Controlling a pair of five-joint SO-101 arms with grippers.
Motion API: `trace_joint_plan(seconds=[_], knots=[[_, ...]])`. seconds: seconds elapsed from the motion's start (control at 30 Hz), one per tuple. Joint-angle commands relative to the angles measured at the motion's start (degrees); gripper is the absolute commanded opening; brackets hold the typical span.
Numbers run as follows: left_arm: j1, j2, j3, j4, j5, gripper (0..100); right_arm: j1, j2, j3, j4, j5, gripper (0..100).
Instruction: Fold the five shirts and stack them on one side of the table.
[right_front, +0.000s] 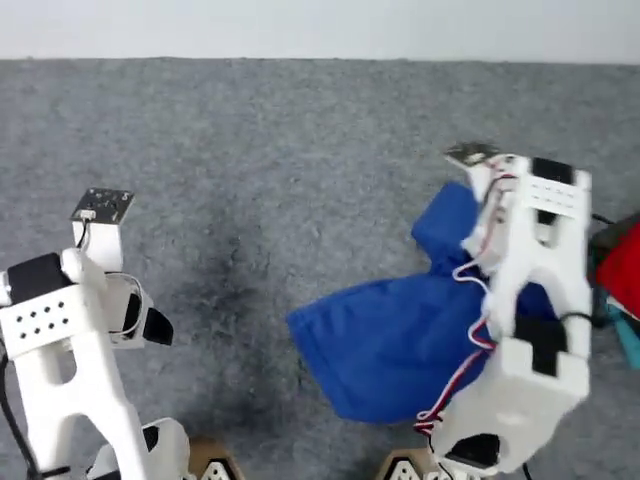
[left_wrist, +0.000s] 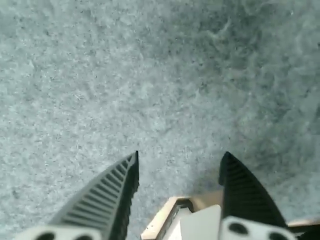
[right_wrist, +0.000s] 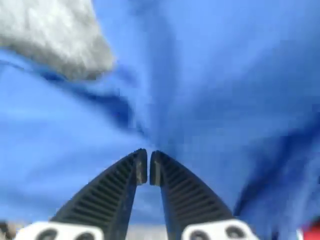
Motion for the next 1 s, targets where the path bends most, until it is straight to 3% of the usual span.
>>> trace_joint_plan(seconds=[0.0, 0.07, 0.17, 0.3, 0.43, 0.53, 0.67, 0.73, 0.87, 0.97], knots=[[0.2, -1.8, 0.1, -0.6, 0.7, 25, 5.3, -8.9, -1.2, 10.2, 6.5, 2.8], [0.3, -1.8, 0.1, -1.0, 0.7, 25, 9.1, -13.1, -1.0, 15.7, 10.2, 2.8], [2.4, -1.8, 0.2, -1.8, 0.7, 25, 18.9, -20.4, 1.4, 15.4, 14.2, 2.8], [9.5, -1.7, 0.2, -2.4, 1.1, 25, 31.0, -27.6, 7.8, 15.3, 26.3, 0.8], [15.1, -1.7, 0.2, -5.9, 6.9, 25, 37.1, -32.7, 17.1, 14.5, 37.0, 1.5], [18.3, -1.7, 0.2, -7.4, 10.5, 25, 30.9, -34.7, 22.7, 8.4, 35.2, 8.6], [20.9, -1.7, 0.1, -6.1, 11.0, 25, 18.2, -34.5, 24.8, -4.0, 18.8, 30.5], [21.0, -1.7, 0.1, -5.3, 11.0, 25, 11.7, -33.2, 24.5, -8.6, 15.1, 37.0], [20.8, -1.7, 0.1, -3.0, 10.8, 25, 1.4, -25.7, 23.6, -14.6, 11.9, 33.3], [20.7, -1.7, 0.1, -2.1, 10.7, 25, -2.2, -17.0, 19.7, -16.9, 8.1, 27.7]])
